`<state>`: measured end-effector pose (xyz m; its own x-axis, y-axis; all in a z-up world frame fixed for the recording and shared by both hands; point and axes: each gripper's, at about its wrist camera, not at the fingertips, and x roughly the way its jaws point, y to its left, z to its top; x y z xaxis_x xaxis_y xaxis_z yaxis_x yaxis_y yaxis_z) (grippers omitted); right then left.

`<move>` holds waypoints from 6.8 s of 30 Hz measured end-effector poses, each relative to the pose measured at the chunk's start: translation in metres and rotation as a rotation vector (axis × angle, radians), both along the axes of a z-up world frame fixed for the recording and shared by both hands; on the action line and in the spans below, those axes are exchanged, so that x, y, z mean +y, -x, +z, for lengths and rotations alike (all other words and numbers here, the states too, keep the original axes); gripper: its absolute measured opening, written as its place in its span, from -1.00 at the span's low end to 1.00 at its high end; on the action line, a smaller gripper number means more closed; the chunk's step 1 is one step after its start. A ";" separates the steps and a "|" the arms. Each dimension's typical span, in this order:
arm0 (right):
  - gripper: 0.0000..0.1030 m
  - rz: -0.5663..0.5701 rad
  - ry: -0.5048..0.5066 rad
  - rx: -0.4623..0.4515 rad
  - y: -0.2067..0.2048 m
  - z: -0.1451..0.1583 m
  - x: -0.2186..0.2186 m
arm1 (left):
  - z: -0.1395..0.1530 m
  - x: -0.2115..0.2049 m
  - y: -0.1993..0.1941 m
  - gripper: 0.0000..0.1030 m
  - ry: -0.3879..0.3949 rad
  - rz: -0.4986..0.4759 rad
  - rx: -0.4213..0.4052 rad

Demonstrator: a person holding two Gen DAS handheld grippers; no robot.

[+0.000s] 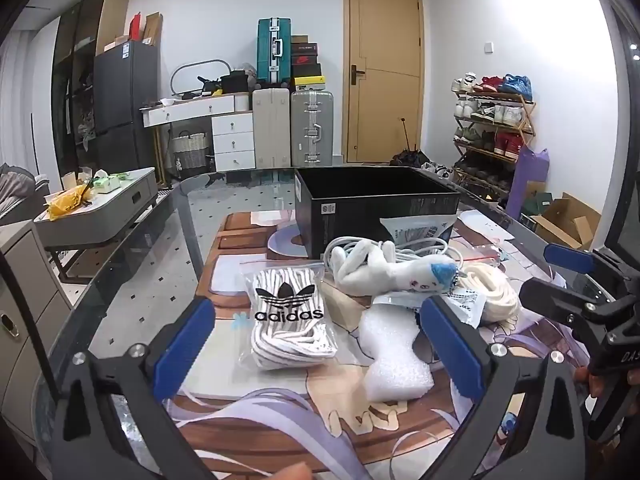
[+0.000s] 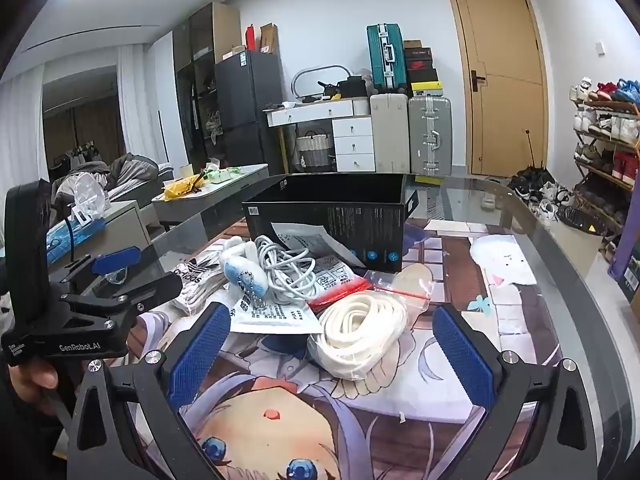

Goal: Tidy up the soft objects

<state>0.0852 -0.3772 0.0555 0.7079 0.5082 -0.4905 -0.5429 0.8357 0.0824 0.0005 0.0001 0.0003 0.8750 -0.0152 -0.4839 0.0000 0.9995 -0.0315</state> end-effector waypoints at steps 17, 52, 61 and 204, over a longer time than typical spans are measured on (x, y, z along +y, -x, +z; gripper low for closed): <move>0.99 -0.001 -0.016 -0.015 0.001 -0.001 -0.002 | -0.002 -0.002 0.004 1.00 0.000 -0.018 -0.019; 0.99 0.001 -0.011 -0.025 0.001 -0.002 -0.001 | -0.011 -0.001 -0.003 1.00 -0.005 -0.016 0.002; 0.99 0.001 -0.009 -0.025 0.001 -0.002 -0.002 | -0.011 -0.001 -0.003 1.00 -0.010 -0.014 0.003; -0.18 -0.057 0.209 0.240 -0.056 -0.005 -0.001 | 0.007 0.038 -0.052 -0.21 0.084 0.037 0.207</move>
<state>0.1416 -0.3785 0.0506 0.5840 0.3411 -0.7366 -0.4803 0.8768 0.0252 0.0529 0.0377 0.0076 0.7582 -0.0327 -0.6512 -0.0519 0.9925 -0.1103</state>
